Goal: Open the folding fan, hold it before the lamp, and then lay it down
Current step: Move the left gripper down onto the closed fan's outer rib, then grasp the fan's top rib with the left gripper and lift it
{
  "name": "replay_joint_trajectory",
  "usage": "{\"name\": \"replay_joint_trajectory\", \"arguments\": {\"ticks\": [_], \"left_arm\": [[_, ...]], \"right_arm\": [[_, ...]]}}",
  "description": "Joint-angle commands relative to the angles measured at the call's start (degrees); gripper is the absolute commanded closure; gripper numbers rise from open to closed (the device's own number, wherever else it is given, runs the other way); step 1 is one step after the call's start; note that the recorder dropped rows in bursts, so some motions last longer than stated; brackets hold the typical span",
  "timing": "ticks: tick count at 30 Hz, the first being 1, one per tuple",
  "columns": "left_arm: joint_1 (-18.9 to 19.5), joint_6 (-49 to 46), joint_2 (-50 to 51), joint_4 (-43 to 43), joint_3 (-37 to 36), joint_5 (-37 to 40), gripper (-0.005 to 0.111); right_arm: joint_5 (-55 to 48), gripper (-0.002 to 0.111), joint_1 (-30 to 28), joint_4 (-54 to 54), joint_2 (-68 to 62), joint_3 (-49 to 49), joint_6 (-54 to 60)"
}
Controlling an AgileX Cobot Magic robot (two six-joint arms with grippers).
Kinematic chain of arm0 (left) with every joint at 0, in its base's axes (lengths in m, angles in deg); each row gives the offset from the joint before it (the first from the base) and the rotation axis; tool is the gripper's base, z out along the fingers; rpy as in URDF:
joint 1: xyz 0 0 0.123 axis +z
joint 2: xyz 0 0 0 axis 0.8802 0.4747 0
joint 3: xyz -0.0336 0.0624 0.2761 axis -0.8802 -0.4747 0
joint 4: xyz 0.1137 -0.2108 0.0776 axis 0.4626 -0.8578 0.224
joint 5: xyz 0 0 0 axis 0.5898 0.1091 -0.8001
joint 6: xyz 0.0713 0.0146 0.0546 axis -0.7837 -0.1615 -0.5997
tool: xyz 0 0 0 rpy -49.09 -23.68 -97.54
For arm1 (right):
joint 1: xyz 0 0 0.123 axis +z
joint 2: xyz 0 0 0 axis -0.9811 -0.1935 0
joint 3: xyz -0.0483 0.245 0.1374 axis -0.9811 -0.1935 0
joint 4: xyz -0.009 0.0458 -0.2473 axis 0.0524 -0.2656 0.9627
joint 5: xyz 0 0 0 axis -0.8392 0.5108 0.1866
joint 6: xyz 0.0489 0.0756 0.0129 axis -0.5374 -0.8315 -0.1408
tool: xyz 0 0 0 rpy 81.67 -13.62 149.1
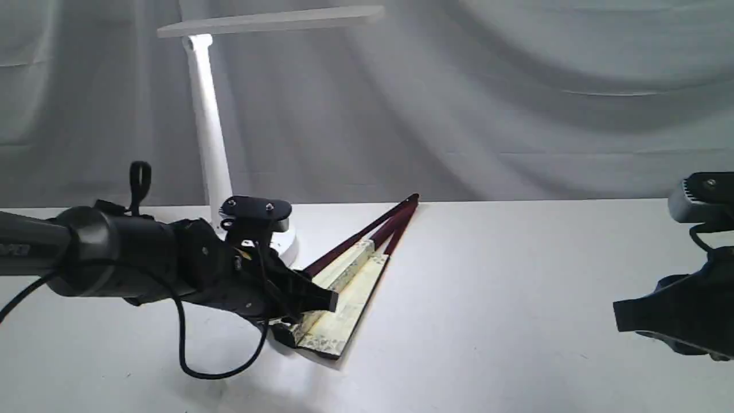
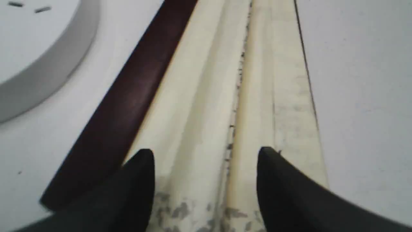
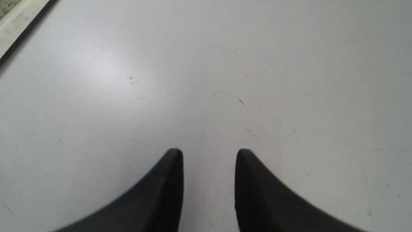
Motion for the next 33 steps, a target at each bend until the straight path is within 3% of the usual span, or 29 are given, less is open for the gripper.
{"name": "replay_joint_trajectory", "arguments": {"ticks": [1, 9, 24, 33], "left_arm": [[-1.6, -1.1, 1.3, 0.4, 1.7, -2.6, 0.059], [-1.7, -0.7, 5.6, -0.1, 7.1, 0.3, 0.061], [-1.0, -0.1, 8.5, 1.1, 7.6, 3.1, 0.061], [-1.5, -18.5, 8.2, 4.7, 7.6, 13.0, 0.066]], "right_arm": [[0.4, 0.080, 0.2, 0.0, 0.1, 0.3, 0.4], [0.1, 0.080, 0.2, 0.0, 0.1, 0.3, 0.4], [-1.1, 0.080, 0.2, 0.0, 0.1, 0.3, 0.4], [-0.5, 0.080, 0.2, 0.0, 0.1, 0.3, 0.4]]}}
